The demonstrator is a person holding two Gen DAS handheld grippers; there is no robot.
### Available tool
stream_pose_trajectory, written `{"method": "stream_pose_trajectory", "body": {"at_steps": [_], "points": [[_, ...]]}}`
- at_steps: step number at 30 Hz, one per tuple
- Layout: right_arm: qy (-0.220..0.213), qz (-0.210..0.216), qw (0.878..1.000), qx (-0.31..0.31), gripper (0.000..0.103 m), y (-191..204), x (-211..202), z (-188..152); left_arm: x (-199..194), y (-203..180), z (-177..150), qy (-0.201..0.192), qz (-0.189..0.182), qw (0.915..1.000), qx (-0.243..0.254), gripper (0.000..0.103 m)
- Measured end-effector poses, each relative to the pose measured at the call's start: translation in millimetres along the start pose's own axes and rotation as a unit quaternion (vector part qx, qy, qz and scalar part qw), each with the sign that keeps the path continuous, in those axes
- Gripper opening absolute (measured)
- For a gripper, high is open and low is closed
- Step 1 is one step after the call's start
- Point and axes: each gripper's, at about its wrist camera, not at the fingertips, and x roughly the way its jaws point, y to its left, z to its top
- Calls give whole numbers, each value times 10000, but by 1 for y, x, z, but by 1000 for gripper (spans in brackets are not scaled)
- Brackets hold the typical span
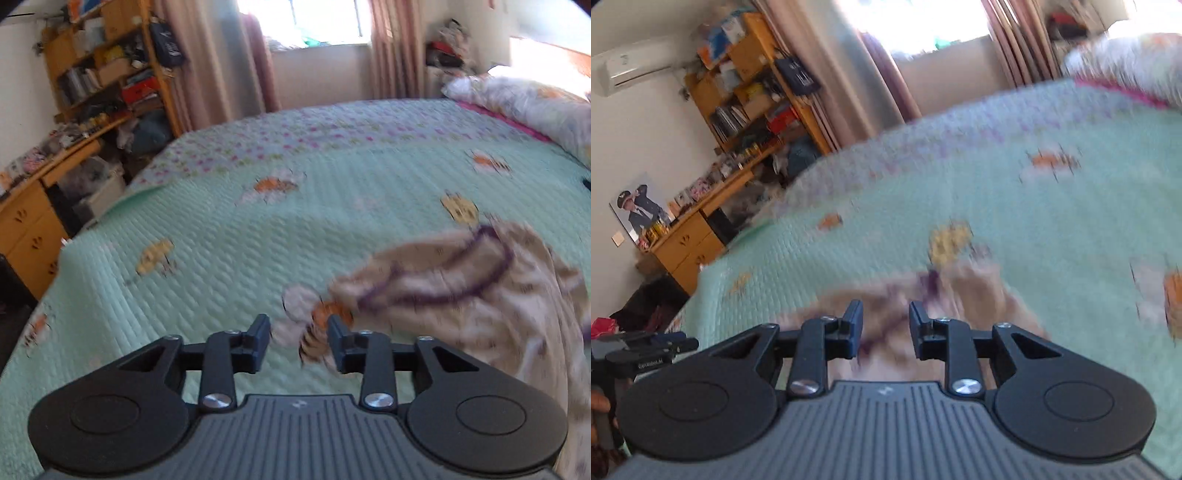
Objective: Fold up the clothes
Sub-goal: 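Lay the pajama top on the bed and open both grippers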
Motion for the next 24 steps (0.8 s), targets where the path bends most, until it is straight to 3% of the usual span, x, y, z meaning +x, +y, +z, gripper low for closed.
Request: {"method": "stream_pose_trajectory", "body": {"at_steps": [2,3,7,9,12,13,14,15,16,17,18,21,24], "points": [[318,-9,9994,151,33,-8,-15,-44,-3,0,-23,117,-44,9998,124,86],[439,25,9988,213,33,-8,-19,-59,-5,0,-35,177,-61,9997,185,90],[747,281,9959,436,41,4,-16,-94,-13,1,-80,414,-126,9981,427,90],[901,409,9936,547,50,10,-14,-112,-14,5,-89,564,-239,9977,303,91],[1131,600,9892,713,51,19,-11,-138,-9,3,-103,897,-449,9949,138,90],[1207,664,9875,768,43,22,-11,-146,-7,-1,-108,978,-558,9936,111,87],[1283,727,9856,823,31,25,-10,-155,-6,-5,-113,1059,-667,9921,84,76],[1322,761,9847,840,6,28,-8,-160,-4,-8,-118,1140,-775,9904,57,48],[1296,743,9854,820,6,31,-7,-159,-3,-13,-121,1166,-859,9894,-47,35],[1223,708,9868,793,6,34,-11,-158,-3,-17,-124,1185,-939,9884,-162,16],[1066,679,9892,740,6,36,-20,-154,-7,-20,-124,1121,-909,9893,-214,5],[279,653,9956,619,5,37,-73,-130,-36,-18,-114,719,-831,9925,-536,5],[-557,534,9953,580,5,29,-147,-99,-82,-7,-97,204,-1044,9903,-895,5]]}}
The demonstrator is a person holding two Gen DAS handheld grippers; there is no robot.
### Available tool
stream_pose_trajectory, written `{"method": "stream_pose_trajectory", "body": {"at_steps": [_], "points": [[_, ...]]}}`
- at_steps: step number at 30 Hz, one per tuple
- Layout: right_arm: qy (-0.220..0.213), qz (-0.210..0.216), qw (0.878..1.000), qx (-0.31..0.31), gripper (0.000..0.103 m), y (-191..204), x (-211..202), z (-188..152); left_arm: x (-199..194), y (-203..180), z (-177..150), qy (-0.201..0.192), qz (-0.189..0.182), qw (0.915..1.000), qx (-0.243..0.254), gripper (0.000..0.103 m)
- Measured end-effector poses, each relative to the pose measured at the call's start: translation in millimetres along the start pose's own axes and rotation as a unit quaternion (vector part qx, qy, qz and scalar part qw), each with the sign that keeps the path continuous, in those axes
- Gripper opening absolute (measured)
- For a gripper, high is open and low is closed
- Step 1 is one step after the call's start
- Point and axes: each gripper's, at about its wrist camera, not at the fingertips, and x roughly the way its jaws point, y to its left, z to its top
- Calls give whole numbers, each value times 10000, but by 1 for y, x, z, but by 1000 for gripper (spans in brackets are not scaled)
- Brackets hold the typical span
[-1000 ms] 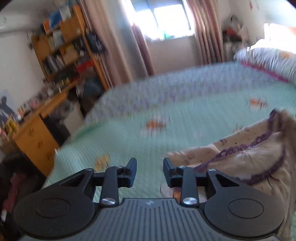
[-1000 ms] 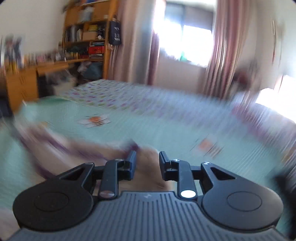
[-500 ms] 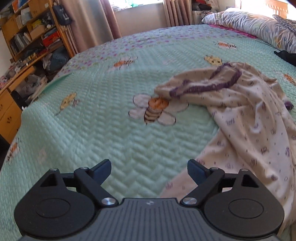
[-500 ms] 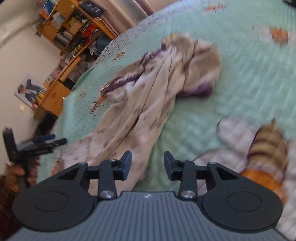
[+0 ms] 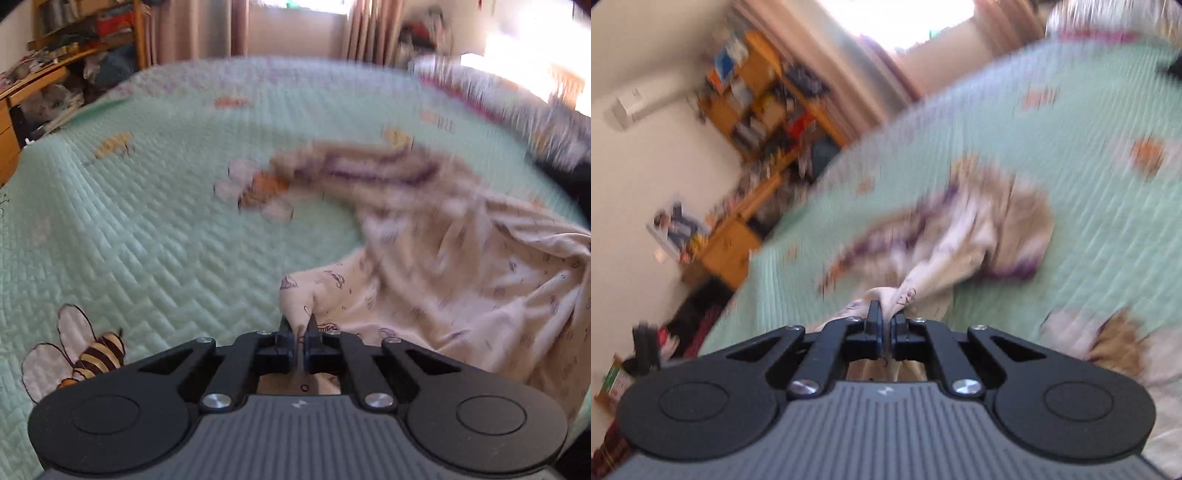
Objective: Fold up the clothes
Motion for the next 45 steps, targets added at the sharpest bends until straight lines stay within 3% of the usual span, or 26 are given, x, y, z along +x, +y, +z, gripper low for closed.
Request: {"method": "stream_pose_trajectory", "body": {"at_steps": [4,9,12,14,16,18,20,22,24,25,29,31,32,35,36,41,44,45], "points": [[-525,-307,9979,-214,6,-2,-72,27,-48,-22,5,-334,-336,9989,33,7],[156,-1054,9943,-58,6,-41,-84,3,-49,-66,-37,209,-915,9946,444,8],[863,-1712,9812,199,12,-74,-76,-17,-33,-67,-63,550,-864,9933,532,15],[876,-2226,9703,367,12,-91,-77,-24,-28,-55,-71,687,-784,9934,468,16],[616,-2186,9736,228,14,-92,-82,-18,-32,-39,-70,615,-716,9948,390,20],[356,-2145,9760,88,15,-92,-87,-13,-34,-26,-60,457,-414,9971,455,23],[121,-2050,9785,-197,24,-86,-85,-8,-31,-20,-42,237,-177,9981,543,26],[35,-1684,9803,-1028,42,-53,-57,-7,-20,-21,-22,2,-18,9977,678,37],[124,-1364,9741,-1797,52,-20,-19,-6,-3,-28,-5,-219,144,9957,893,59],[189,-1324,9695,-2053,52,-10,0,-6,6,-31,4,-330,225,9942,1000,63],[450,-1152,9440,-3058,52,28,77,-3,66,-53,33,-517,371,9765,2061,68],[579,-1061,9271,-3547,52,47,116,-2,101,-56,43,-450,452,9678,2436,68],[626,-1030,9249,-3605,52,50,131,0,117,-55,47,-427,444,9664,2497,66],[554,-968,9375,-3296,52,38,135,13,155,-51,57,-327,177,9623,2695,50],[518,-945,9412,-3201,52,34,135,17,163,-53,56,-311,101,9575,2866,48],[336,-1099,9475,-2984,54,6,109,23,183,-64,47,-503,6,9277,3698,47],[300,-1238,9493,-2875,54,-12,98,24,192,-69,49,-521,97,9206,3869,46],[288,-1296,9491,-2857,54,-18,96,24,195,-71,51,-525,126,9182,3923,40]]}}
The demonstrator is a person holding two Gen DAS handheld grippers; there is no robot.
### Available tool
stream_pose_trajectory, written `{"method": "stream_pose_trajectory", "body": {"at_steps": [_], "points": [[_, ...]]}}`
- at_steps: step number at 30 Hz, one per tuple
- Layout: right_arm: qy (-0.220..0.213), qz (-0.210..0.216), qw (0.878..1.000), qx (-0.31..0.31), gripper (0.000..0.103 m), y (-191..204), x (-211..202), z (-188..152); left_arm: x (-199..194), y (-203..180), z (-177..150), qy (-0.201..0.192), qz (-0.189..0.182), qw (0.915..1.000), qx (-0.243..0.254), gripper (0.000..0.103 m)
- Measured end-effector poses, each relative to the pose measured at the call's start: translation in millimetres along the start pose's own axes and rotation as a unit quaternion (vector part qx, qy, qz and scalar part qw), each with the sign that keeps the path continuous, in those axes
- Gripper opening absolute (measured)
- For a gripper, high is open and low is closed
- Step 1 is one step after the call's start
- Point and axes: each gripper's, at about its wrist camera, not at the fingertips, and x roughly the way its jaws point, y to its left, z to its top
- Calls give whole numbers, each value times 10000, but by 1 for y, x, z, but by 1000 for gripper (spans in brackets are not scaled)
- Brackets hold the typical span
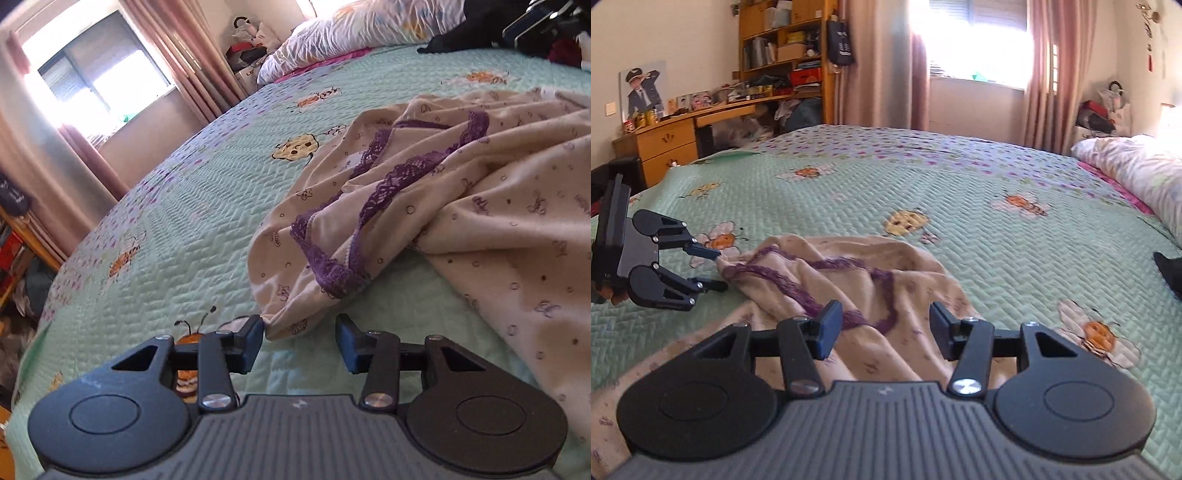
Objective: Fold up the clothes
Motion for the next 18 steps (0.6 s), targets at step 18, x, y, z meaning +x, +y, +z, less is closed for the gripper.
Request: {"method": "stream_pose_trajectory", "body": {"at_steps": [18], "points": [[678,564,9924,855,55,-94,136,33,-43,49,0,-790,-551,9584,-2689,7]]}}
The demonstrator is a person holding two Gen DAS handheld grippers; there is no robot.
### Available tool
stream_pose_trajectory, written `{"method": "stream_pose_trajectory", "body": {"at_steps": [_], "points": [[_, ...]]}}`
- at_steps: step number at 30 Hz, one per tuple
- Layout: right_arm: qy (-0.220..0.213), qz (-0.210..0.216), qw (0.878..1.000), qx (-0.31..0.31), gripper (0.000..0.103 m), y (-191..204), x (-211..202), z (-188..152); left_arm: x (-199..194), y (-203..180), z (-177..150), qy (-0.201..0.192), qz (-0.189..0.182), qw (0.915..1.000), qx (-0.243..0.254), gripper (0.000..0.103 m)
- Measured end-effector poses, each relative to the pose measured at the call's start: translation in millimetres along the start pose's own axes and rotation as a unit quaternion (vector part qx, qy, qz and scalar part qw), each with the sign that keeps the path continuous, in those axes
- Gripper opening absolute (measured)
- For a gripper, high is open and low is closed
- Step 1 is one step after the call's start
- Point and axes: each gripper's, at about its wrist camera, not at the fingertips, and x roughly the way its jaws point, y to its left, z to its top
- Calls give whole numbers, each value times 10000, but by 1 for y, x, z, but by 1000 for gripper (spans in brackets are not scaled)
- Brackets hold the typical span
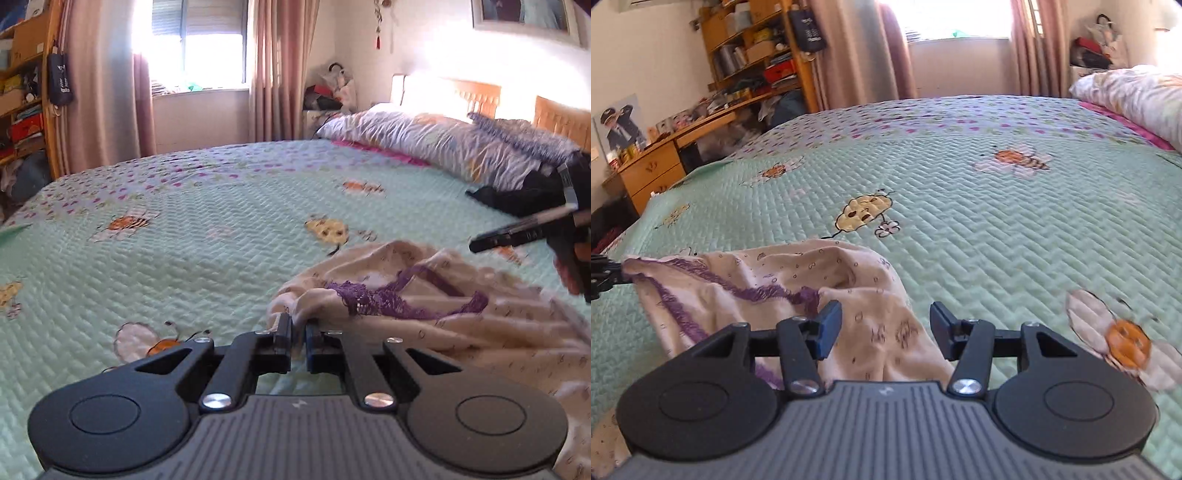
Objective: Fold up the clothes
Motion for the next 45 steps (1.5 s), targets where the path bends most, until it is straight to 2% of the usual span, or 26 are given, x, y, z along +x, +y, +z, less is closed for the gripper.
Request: {"method": "stream_pose_trajectory", "body": {"at_steps": [4,5,6,9,13,16,17,21,22,24,27,30,33,35,37,39,41,43,45], "points": [[256,81,9992,-292,54,2,43,11,1,1,-9,75,-1,9999,-102,7],[297,83,9989,-344,41,4,48,11,2,3,-11,107,18,9998,-150,7],[326,75,9987,-386,9,6,50,10,4,4,-12,142,39,9997,-200,7],[-57,-188,9987,-469,8,17,22,3,3,5,-13,187,162,9993,-265,7],[-790,-640,9922,-726,7,33,-40,-2,-18,-4,2,-65,190,9994,-285,7],[-1316,-1381,9690,-1571,6,56,-86,-8,-34,-11,13,-259,209,9990,-298,7],[-1390,-1513,9631,-1737,7,60,-97,-8,-39,-13,17,-323,215,9988,-303,7],[-1531,-1839,9470,-2144,6,72,-136,-5,-60,-23,32,-582,240,9975,-320,7],[-1631,-1982,9401,-2245,6,76,-145,-4,-72,-26,38,-710,273,9966,-309,7],[-2082,-1853,9377,-2074,7,86,-173,-1,-102,-32,50,-1003,352,9938,-313,8],[-2543,-1780,9222,-2304,6,116,-209,4,-157,-36,67,-1478,546,9867,-396,8],[-3411,-1506,9027,-2147,6,148,-264,14,-231,-41,86,-1985,990,9742,-424,8],[-4122,-1459,8736,-2135,6,178,-317,25,-316,-56,103,-2528,1474,9558,-292,8],[-4528,-1403,8547,-2115,6,194,-353,26,-375,-69,115,-2890,1785,9404,-164,8],[-4829,-1341,8398,-2089,6,207,-387,30,-421,-85,129,-3116,2062,9275,105,9],[-5012,-1191,8327,-2031,7,215,-414,37,-451,-98,145,-3234,2275,9181,296,9],[-5080,-1068,8315,-1976,7,219,-431,49,-464,-106,162,-3221,2483,9122,496,9],[-5036,-979,8362,-1939,7,220,-438,63,-459,-104,178,-3089,2628,9121,604,10],[-4861,-955,8482,-1873,7,215,-429,78,-440,-96,190,-2856,2761,9157,610,10]]}}
